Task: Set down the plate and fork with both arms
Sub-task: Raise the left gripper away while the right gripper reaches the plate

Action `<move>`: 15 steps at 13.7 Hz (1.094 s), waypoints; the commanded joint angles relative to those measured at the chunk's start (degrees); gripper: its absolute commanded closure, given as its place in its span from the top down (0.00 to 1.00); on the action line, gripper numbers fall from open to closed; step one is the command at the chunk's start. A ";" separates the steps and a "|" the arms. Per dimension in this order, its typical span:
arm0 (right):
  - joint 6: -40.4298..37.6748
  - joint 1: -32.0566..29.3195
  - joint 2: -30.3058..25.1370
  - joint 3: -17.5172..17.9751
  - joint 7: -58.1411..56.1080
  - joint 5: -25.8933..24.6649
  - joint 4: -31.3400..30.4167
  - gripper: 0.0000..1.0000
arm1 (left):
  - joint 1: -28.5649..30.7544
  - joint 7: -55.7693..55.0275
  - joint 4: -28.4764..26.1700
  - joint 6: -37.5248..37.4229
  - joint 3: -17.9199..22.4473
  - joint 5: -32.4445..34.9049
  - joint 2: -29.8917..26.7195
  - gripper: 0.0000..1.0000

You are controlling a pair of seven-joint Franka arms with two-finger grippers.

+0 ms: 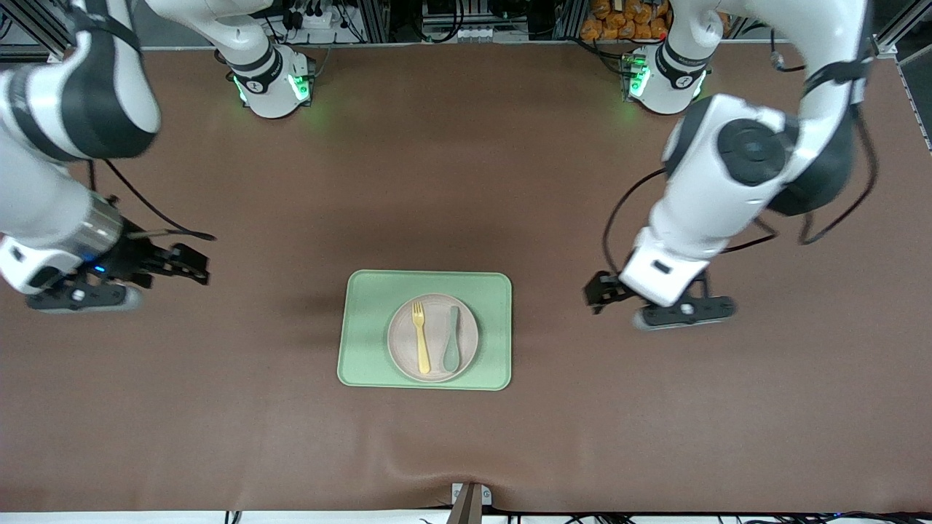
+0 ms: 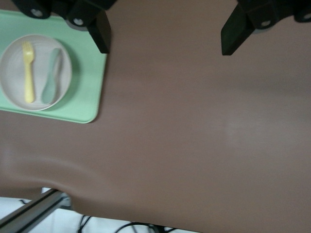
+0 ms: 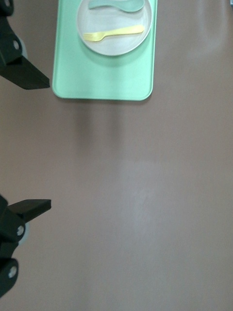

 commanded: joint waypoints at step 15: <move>13.58 15.50 27.83 -0.39 16.89 -0.34 18.35 0.86 | 11.79 28.23 -2.16 -24.74 -0.22 1.40 -15.90 1.00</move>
